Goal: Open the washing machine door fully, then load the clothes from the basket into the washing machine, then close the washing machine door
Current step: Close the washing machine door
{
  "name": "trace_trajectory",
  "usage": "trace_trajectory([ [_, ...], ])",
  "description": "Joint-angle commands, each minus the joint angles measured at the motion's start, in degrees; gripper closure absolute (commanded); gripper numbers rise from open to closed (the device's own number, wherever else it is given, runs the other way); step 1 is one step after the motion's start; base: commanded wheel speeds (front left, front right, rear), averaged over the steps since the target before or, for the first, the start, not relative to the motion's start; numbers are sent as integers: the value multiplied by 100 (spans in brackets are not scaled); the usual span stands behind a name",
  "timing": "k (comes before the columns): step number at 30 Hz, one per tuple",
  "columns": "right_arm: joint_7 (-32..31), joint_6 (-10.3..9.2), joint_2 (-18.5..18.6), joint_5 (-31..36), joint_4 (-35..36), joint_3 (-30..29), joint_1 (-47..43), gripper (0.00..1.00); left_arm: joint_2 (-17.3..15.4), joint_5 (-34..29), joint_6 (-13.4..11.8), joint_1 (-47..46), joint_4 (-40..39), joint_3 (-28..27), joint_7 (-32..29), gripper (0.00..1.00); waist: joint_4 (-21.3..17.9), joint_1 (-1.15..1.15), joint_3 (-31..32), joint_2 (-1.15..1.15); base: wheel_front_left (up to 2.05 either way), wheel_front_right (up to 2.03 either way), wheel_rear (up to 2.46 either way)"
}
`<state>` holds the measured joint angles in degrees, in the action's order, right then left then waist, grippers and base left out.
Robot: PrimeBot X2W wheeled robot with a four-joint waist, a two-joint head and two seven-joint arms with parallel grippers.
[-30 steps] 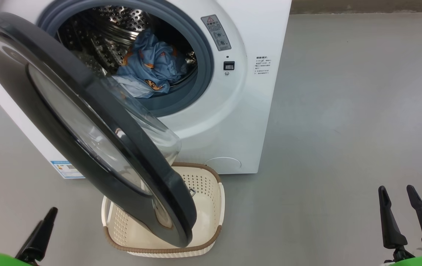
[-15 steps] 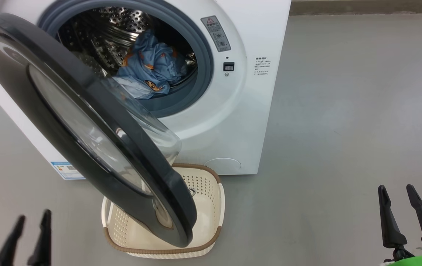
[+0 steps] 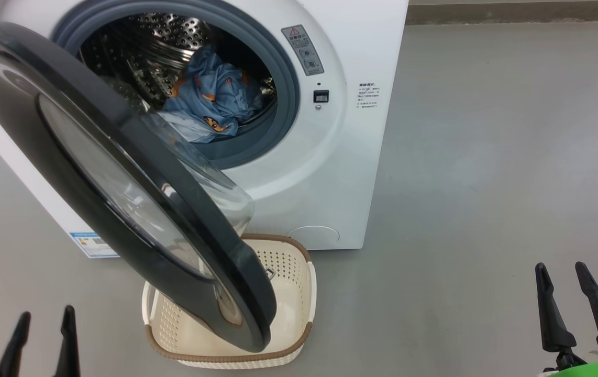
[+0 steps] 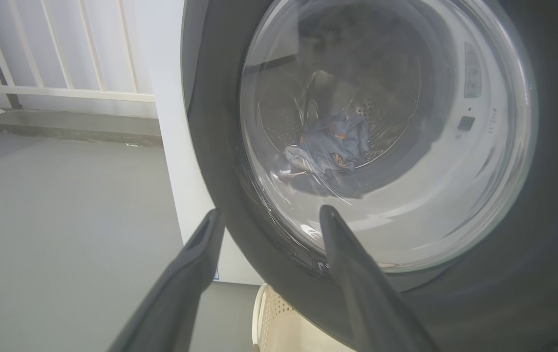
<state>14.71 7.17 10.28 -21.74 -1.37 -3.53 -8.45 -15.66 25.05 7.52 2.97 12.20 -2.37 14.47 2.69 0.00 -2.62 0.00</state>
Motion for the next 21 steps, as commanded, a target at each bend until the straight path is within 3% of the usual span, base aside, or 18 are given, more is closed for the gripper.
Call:
trace_trajectory([
  [1,29,32,114,9,117,129,203,0,-66,-99,-4,-31,-62,-243,52,0,-5,0,4,0,0,0,0],
  [21,29,32,128,4,84,159,142,0,-21,-231,-3,52,71,-185,52,0,-10,0,108,0,0,0,0],
])
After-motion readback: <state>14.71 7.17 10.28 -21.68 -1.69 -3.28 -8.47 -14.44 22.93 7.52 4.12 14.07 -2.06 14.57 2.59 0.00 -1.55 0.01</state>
